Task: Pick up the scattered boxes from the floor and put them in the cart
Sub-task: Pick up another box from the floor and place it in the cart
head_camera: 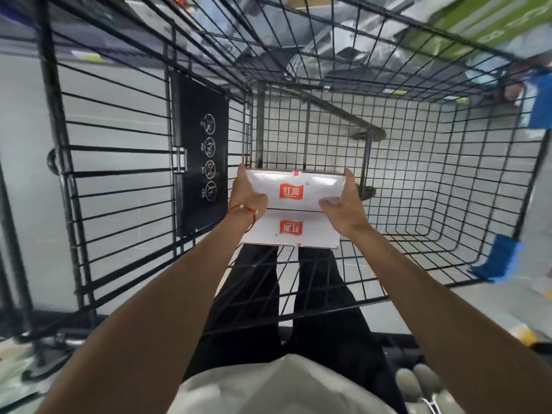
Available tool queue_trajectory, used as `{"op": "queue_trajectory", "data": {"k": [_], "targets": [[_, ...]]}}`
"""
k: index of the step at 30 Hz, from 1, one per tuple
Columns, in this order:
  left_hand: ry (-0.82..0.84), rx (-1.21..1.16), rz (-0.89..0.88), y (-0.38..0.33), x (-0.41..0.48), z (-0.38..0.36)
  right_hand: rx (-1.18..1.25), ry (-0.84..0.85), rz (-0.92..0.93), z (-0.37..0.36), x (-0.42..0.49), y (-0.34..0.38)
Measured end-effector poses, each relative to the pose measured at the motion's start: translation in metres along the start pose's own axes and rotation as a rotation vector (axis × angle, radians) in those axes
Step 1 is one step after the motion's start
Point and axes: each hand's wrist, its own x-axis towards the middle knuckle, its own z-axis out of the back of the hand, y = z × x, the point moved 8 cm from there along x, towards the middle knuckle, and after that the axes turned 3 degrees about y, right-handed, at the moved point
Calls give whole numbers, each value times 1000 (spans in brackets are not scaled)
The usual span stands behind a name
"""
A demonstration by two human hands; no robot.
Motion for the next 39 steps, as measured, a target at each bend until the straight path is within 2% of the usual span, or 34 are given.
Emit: {"op": "queue_trajectory", "data": {"k": [5, 10, 14, 18, 24, 29, 33, 39], "targets": [[-23, 86, -31, -2, -19, 10, 42, -49, 40, 4, -20, -7], [-50, 128, -148, -16, -55, 11, 146, -122, 33, 22, -81, -3], [-7, 102, -219, -20, -89, -4, 404, -207, -18, 37, -120, -27], [34, 117, -273, -19, -120, -33, 578, -241, 71, 52, -151, -40], [82, 66, -426, -44, -177, -98, 727, -297, 276, 93, -204, -68], [71, 127, -594, -68, -239, -170, 890, -368, 284, 133, -258, -140], [109, 150, -662, -67, -281, -235, 1024, -408, 301, 164, -301, -198], [309, 284, -750, -71, -339, -353, 1136, -522, 244, 202, -342, -286]]}}
